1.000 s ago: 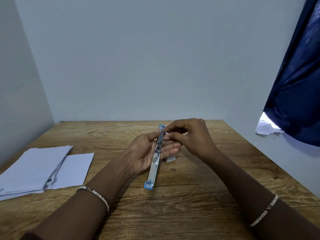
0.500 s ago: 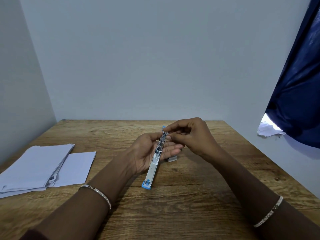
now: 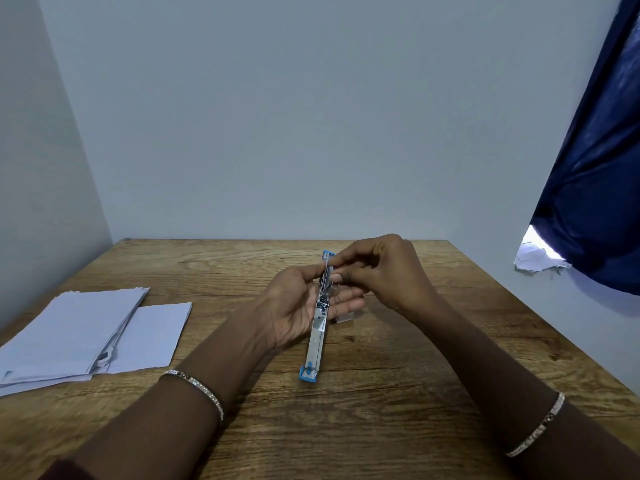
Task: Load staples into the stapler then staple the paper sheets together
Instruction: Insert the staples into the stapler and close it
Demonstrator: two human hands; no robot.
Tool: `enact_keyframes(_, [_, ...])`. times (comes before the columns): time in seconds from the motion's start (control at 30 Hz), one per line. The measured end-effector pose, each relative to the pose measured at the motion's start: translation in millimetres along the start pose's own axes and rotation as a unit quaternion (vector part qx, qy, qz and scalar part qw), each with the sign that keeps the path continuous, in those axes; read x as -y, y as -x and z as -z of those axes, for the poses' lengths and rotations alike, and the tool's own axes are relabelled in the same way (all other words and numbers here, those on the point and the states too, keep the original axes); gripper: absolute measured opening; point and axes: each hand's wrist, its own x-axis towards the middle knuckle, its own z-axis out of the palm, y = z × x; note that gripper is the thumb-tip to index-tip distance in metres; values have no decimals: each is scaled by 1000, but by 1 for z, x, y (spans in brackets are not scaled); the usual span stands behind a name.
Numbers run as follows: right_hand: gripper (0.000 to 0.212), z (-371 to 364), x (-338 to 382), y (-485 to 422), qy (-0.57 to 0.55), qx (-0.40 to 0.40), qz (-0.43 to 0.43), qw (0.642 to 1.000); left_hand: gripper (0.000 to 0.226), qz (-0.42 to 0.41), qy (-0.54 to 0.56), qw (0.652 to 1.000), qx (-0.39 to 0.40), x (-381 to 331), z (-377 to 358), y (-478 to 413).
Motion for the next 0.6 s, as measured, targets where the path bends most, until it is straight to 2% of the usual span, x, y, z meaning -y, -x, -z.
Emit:
enact_keyframes(0.4, [22,0,3,2,-42,6,-92,995,40,4,-5,1000,11,4,-3,3])
enact_keyframes(0.6, [18,-1,7,5,-33,11,-130,991,45,13,-18,999,-32,9,-6,1])
